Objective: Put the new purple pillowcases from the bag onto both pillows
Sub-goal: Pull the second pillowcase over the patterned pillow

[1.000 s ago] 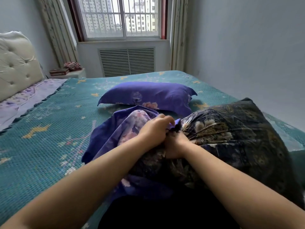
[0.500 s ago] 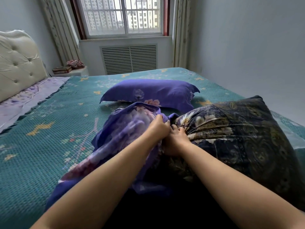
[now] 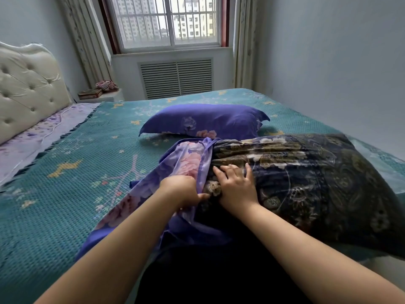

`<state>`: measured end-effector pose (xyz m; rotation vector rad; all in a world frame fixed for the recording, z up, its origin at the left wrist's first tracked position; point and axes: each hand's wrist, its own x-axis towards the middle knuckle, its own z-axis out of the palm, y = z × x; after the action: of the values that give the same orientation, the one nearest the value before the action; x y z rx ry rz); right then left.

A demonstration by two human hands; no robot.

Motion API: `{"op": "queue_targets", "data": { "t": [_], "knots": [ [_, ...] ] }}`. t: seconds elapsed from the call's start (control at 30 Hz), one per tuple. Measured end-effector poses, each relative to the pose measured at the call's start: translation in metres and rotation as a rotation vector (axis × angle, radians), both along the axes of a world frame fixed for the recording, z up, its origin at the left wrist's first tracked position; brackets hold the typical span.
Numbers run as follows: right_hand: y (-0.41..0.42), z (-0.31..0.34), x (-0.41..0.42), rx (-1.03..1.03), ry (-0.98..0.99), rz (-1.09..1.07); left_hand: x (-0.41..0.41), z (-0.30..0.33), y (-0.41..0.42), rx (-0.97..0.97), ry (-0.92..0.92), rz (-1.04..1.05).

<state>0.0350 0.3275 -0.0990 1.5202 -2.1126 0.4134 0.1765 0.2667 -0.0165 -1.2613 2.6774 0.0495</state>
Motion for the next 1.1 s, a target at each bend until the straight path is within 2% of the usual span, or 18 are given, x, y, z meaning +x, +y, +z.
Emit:
{"op": "queue_targets", "data": {
  "t": [0.1, 0.13, 0.17, 0.2, 0.27, 0.33, 0.4, 0.5, 0.53, 0.6, 0.63, 0.67, 0.7, 0.77, 0.83, 0.9, 1.03, 1.1],
  "knots": [
    [0.001, 0.006, 0.001, 0.103, -0.088, 0.013, 0.006, -0.002, 0.009, -0.122, 0.011, 0.025],
    [0.003, 0.005, 0.002, 0.150, -0.110, 0.014, 0.008, 0.000, 0.011, -0.124, 0.085, 0.043],
    [0.006, 0.005, 0.003, 0.184, -0.127, 0.011, 0.008, 0.001, 0.010, -0.070, 0.242, 0.051],
    [0.009, 0.006, 0.003, 0.201, -0.138, 0.001, 0.006, 0.002, 0.012, 0.072, 0.497, 0.055],
    [0.004, 0.005, 0.001, 0.295, -0.151, -0.018, -0.005, 0.003, 0.028, 0.574, 0.960, 0.102],
    [-0.003, 0.011, 0.000, 0.433, -0.140, -0.022, -0.016, -0.007, 0.041, 0.855, 1.109, 0.136],
    [-0.006, 0.015, -0.004, 0.468, -0.173, 0.050, -0.017, -0.024, 0.041, 0.879, 1.173, 0.152],
    [0.002, 0.025, -0.016, 0.407, -0.473, 0.219, -0.002, -0.038, 0.022, 0.611, 1.104, 0.041],
    [0.007, 0.029, -0.019, 0.352, -0.626, 0.275, 0.002, -0.041, 0.018, 0.624, 1.088, -0.009],
    [0.014, 0.035, -0.018, 0.161, -1.097, 0.364, 0.007, -0.039, 0.022, 0.682, 1.056, -0.128],
    [0.015, 0.038, -0.013, 0.065, -1.300, 0.356, 0.007, -0.038, 0.024, 0.645, 1.032, -0.190],
    [0.016, 0.040, -0.006, 0.012, -1.384, 0.287, 0.006, -0.042, 0.023, 0.506, 0.956, -0.261],
    [0.016, 0.040, 0.001, 0.008, -1.312, 0.235, 0.004, -0.047, 0.022, 0.328, 0.841, -0.327],
    [0.016, 0.041, 0.009, -0.030, -0.982, 0.097, 0.005, -0.055, 0.021, 0.059, 0.684, -0.373],
    [0.021, 0.045, 0.004, -0.241, -0.845, -0.013, 0.011, -0.062, 0.024, 0.015, 0.766, -0.354],
    [0.030, 0.044, -0.013, -0.341, -0.874, -0.142, 0.020, -0.072, 0.019, 0.008, 0.757, -0.332],
    [0.049, 0.019, -0.034, -0.279, -1.074, -0.218, 0.036, -0.100, 0.007, -0.162, 0.289, -0.408],
    [0.054, 0.021, -0.021, -0.254, -1.117, -0.230, 0.039, -0.113, 0.013, -0.285, 0.206, -0.377]
  ]
}}
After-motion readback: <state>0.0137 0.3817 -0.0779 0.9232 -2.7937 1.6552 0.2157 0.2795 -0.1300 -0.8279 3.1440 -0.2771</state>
